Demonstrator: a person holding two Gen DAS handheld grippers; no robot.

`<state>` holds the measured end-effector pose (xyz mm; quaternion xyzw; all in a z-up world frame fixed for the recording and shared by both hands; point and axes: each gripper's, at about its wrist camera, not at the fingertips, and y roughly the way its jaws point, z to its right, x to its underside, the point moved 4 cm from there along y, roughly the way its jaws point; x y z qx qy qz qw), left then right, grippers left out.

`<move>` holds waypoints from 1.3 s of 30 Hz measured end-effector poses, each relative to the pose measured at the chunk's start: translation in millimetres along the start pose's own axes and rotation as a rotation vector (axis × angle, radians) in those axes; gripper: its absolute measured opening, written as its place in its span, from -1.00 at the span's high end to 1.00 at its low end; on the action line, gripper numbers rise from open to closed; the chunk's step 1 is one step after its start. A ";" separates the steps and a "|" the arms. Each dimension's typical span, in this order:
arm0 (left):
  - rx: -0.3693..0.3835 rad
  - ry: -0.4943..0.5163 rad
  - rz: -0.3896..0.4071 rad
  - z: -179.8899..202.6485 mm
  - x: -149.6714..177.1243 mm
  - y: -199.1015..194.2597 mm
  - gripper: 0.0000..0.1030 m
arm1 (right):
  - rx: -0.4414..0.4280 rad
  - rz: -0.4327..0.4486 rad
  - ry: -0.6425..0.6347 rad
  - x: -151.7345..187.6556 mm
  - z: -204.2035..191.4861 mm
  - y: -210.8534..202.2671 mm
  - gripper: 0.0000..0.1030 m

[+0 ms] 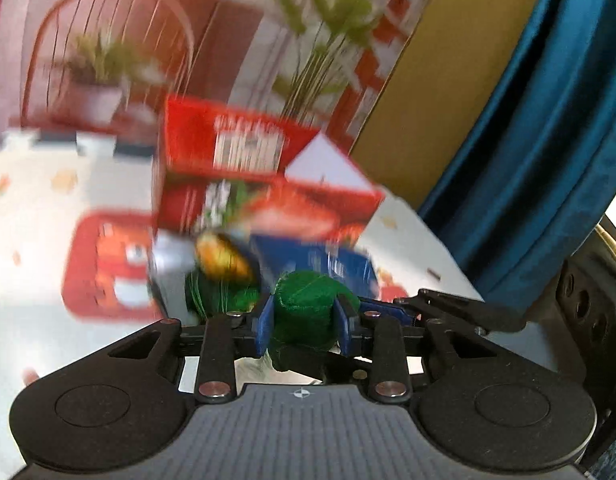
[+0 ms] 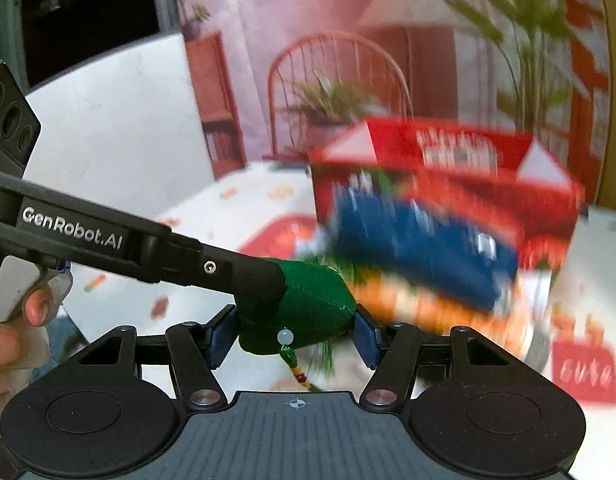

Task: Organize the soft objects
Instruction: 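Carry the green plush over the red box and release it inside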

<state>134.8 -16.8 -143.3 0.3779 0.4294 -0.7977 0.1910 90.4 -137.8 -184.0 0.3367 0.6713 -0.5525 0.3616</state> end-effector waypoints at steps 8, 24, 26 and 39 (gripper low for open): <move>-0.024 0.001 0.104 -1.6 -49.1 -15.0 0.34 | -0.025 0.058 -0.056 -72.7 -2.9 -1.2 -0.10; -0.001 0.011 0.192 -8.5 -159.6 15.9 0.33 | -0.017 0.155 -0.187 -192.8 33.1 26.0 -0.10; 0.000 0.015 0.197 -9.1 -167.9 24.0 0.33 | -0.009 0.161 -0.203 -202.5 41.0 30.2 -0.10; -0.004 0.022 0.153 -31.6 -207.4 98.8 0.31 | -0.010 0.155 -0.192 -234.0 100.9 88.2 -0.10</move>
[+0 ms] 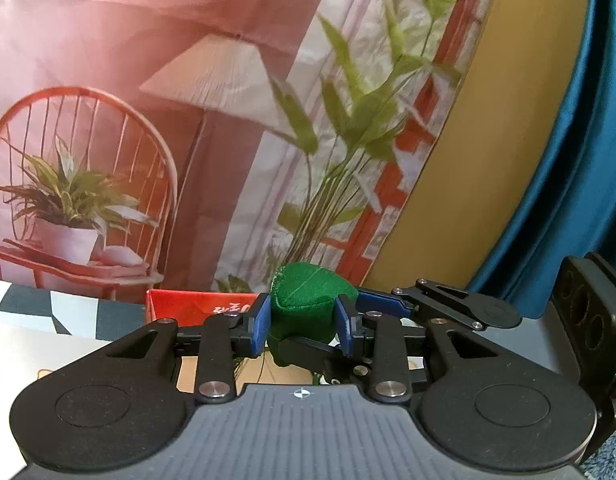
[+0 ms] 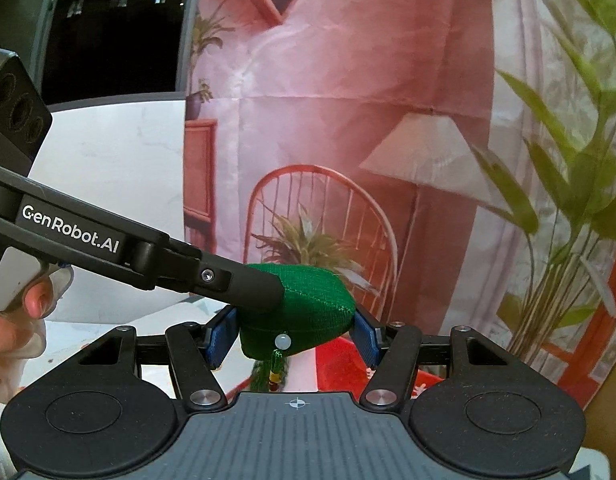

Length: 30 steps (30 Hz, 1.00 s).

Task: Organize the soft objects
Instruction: 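Carry the green plush over the red box and release it inside, then grasp the blue cotton-pad bag with the left gripper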

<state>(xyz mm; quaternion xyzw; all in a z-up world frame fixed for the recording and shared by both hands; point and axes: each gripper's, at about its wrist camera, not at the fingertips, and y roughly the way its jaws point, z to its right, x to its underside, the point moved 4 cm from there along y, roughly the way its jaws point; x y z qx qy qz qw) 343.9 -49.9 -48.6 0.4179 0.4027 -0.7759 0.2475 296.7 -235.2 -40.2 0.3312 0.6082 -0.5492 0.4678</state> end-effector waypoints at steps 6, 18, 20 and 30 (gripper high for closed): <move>-0.029 -0.013 -0.062 -20.5 15.5 37.3 0.29 | -0.005 -0.050 0.015 20.0 20.2 35.2 -0.10; -0.089 -0.067 -0.200 -50.2 59.7 72.3 0.23 | -0.021 -0.225 0.114 82.7 20.1 75.5 -0.13; -0.111 -0.061 -0.200 -52.3 60.9 68.6 0.18 | -0.004 -0.227 0.119 84.9 19.8 74.1 -0.14; -0.143 -0.040 -0.164 -47.4 79.4 19.1 0.09 | 0.059 -0.200 0.159 96.5 28.5 27.7 -0.29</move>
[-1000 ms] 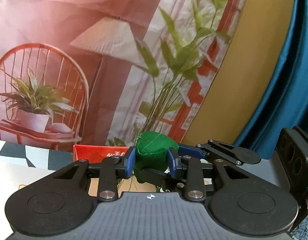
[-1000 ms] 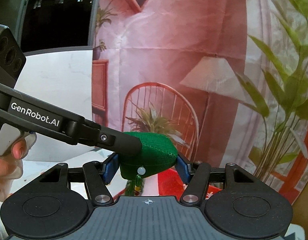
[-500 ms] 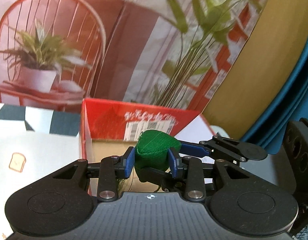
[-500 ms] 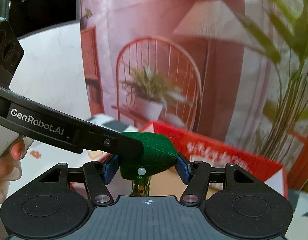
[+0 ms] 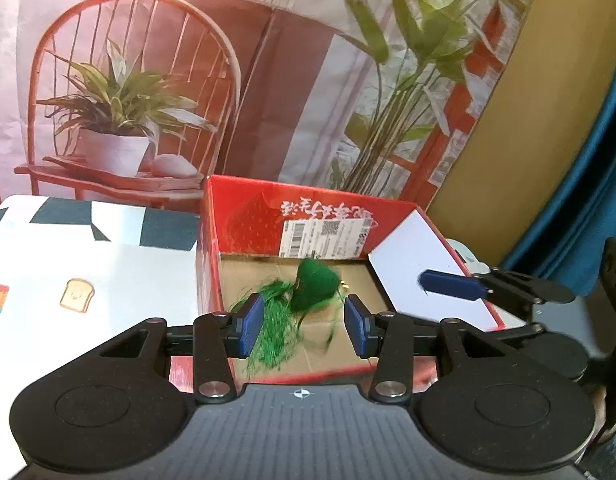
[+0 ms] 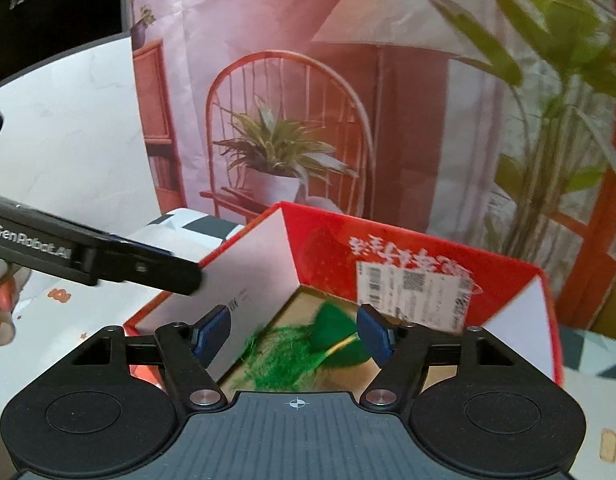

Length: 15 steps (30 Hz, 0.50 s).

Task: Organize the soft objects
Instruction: 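Grasp the blue cotton-pad bag with the left gripper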

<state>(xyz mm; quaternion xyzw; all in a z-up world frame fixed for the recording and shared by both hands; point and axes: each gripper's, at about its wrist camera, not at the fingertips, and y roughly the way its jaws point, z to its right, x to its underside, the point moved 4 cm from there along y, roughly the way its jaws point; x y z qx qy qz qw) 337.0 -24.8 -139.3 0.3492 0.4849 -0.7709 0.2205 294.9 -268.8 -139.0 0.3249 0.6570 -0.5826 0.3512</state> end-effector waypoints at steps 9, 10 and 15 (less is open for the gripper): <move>0.032 -0.006 -0.044 25.3 56.0 -28.2 0.09 | 0.033 -0.007 0.088 56.7 9.4 -67.8 -0.29; 0.039 0.000 -0.049 29.3 62.4 -30.3 0.09 | 0.035 -0.010 0.098 63.0 9.0 -73.0 -0.29; 0.073 0.009 -0.100 46.1 91.3 -28.8 0.00 | 0.047 -0.021 0.167 95.5 8.4 -95.8 -0.35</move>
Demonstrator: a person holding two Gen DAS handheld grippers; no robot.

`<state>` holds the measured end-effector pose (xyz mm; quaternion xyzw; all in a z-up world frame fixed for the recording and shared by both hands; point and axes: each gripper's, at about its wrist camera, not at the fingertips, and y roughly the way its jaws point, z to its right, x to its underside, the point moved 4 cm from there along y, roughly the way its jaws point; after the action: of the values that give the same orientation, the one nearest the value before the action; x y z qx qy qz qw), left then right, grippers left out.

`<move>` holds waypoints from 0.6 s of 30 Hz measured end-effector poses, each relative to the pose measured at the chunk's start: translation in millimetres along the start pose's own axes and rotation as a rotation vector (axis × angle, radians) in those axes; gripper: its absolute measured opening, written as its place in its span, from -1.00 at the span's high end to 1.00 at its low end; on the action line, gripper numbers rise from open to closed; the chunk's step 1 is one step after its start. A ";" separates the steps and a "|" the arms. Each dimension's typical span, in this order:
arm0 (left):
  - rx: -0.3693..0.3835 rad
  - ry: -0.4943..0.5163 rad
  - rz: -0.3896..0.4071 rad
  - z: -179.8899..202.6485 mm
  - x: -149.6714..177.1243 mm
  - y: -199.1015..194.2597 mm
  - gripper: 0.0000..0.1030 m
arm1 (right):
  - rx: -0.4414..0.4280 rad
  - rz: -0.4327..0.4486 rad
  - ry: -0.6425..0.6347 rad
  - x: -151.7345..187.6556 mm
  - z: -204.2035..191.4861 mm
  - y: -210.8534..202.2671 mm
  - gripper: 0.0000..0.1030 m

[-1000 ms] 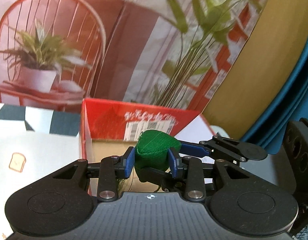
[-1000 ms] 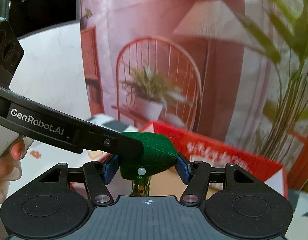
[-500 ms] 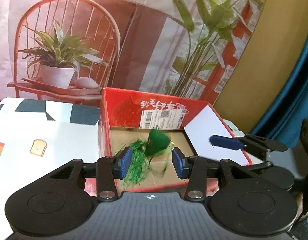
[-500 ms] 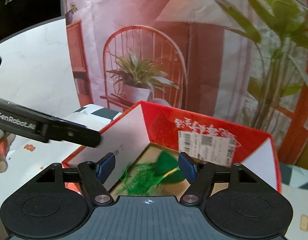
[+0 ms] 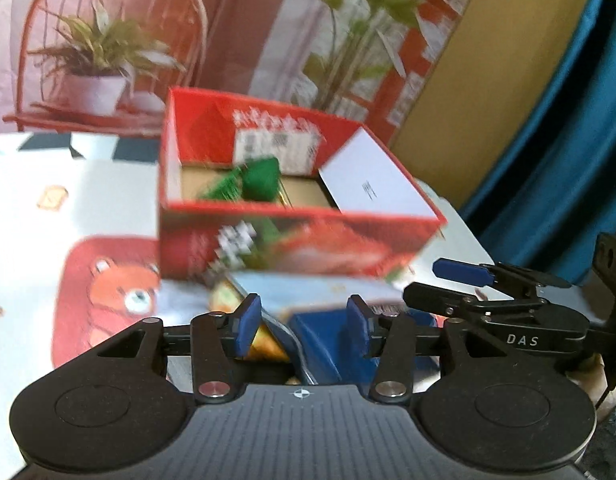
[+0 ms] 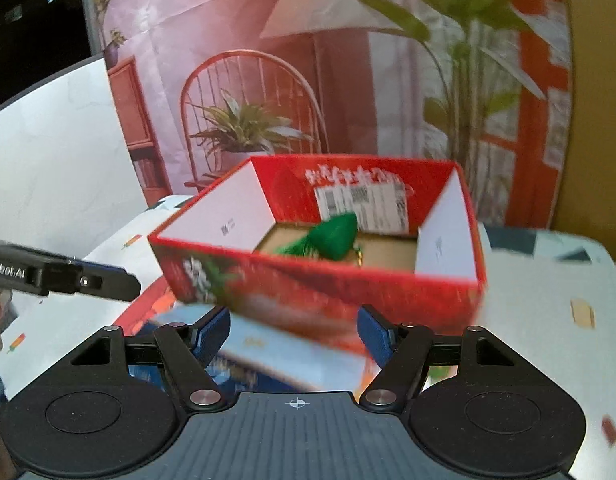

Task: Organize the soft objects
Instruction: 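Grasp the blue cotton-pad bag with the left gripper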

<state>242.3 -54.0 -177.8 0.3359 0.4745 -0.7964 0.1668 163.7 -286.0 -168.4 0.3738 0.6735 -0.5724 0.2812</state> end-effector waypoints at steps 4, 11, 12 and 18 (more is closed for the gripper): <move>-0.002 0.006 -0.024 6.1 15.4 9.6 -0.01 | -0.001 -0.031 0.047 23.6 1.4 -3.9 -0.37; 0.015 0.030 -0.053 13.0 33.3 18.8 -0.01 | -0.041 -0.088 0.155 50.5 1.3 -0.9 -0.37; 0.018 0.028 -0.055 12.3 35.5 19.0 -0.01 | -0.045 -0.093 0.165 51.8 1.2 0.1 -0.37; 0.016 0.012 -0.053 7.9 37.9 18.4 0.04 | -0.084 -0.110 0.185 52.4 -3.8 3.3 -0.18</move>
<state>222.8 -68.0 -213.3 0.3291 0.4778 -0.8024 0.1399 137.1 -272.6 -211.8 0.3753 0.7395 -0.5213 0.2015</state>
